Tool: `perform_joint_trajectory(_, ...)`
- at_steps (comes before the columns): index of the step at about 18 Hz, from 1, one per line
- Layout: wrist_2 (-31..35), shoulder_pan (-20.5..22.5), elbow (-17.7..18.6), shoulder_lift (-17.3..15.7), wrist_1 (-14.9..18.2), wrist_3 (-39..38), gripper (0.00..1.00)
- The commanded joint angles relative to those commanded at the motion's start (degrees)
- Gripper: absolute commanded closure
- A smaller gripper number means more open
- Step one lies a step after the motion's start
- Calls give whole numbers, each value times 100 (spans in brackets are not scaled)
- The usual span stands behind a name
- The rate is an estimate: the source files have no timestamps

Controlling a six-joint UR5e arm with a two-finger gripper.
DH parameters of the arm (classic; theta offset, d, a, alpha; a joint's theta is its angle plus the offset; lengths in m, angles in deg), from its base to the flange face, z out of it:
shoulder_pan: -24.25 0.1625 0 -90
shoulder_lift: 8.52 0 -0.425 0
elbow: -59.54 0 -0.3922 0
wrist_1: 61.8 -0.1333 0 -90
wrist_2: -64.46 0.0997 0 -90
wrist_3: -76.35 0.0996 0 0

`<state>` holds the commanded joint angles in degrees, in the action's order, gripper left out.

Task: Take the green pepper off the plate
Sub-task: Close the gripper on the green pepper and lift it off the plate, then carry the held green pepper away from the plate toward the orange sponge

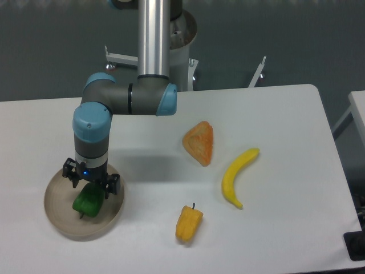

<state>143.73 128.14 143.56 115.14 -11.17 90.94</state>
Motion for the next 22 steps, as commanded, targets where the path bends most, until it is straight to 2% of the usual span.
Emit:
perform_joint_trajectory(3, -9, -9, 9, -35, 9, 17, 50)
perform_joint_trajectory(5, -9, -9, 0, -61, 9, 44, 63)
perform_joint_trajectory(9, -17, 9, -53, -88, 9, 88, 72)
perform_joint_trajectory(12, -9, 140, -88, -254, 17, 132, 72)
perform_joint_trajectory(16, 0, 658, -184, -483, 79, 982, 72)
perform_joint_trajectory(20, 61, 1361, -360, -492, 149, 2045, 72)
perform_joint_trajectory(22, 184, 1790, -386, -518, 324, 2634, 72)
